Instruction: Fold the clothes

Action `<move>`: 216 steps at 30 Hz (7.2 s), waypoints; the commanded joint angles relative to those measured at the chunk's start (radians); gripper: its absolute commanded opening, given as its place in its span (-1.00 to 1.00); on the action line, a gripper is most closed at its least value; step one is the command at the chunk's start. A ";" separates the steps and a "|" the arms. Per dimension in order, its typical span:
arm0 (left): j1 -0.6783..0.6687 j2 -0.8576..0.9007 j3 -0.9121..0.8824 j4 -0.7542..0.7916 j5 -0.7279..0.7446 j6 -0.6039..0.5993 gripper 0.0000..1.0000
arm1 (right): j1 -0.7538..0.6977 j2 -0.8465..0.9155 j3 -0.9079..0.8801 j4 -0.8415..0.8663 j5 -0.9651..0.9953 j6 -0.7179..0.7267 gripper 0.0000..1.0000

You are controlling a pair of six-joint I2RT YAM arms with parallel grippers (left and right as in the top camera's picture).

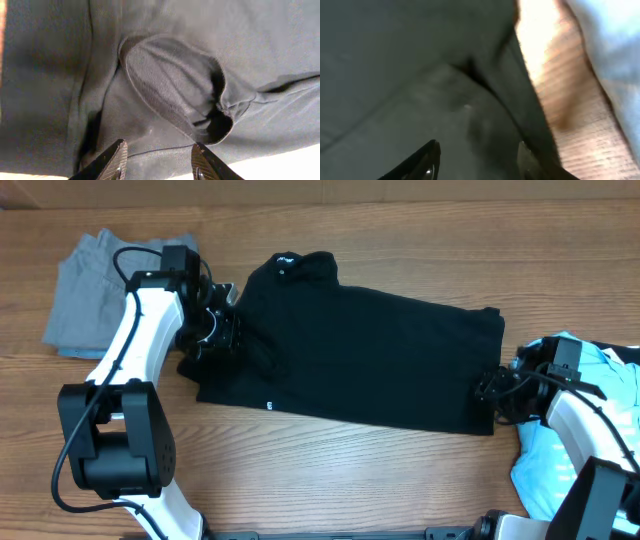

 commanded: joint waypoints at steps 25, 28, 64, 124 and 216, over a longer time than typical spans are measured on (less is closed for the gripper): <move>-0.006 -0.030 0.058 0.041 0.018 0.029 0.22 | 0.002 0.105 0.081 -0.159 0.021 -0.031 -0.90; -0.006 -0.030 0.058 0.044 0.018 0.029 0.23 | 0.002 0.100 0.132 -0.250 0.024 -0.027 -0.92; -0.006 -0.030 0.058 0.041 0.014 0.029 0.29 | -0.022 0.068 0.131 -0.521 0.360 0.297 -0.92; -0.004 -0.032 0.068 0.021 0.011 0.041 0.22 | -0.071 0.059 0.177 -0.140 -0.013 0.059 -0.17; -0.112 0.386 0.652 0.139 0.063 -0.087 -0.91 | -0.006 0.496 0.528 0.177 0.108 0.047 0.22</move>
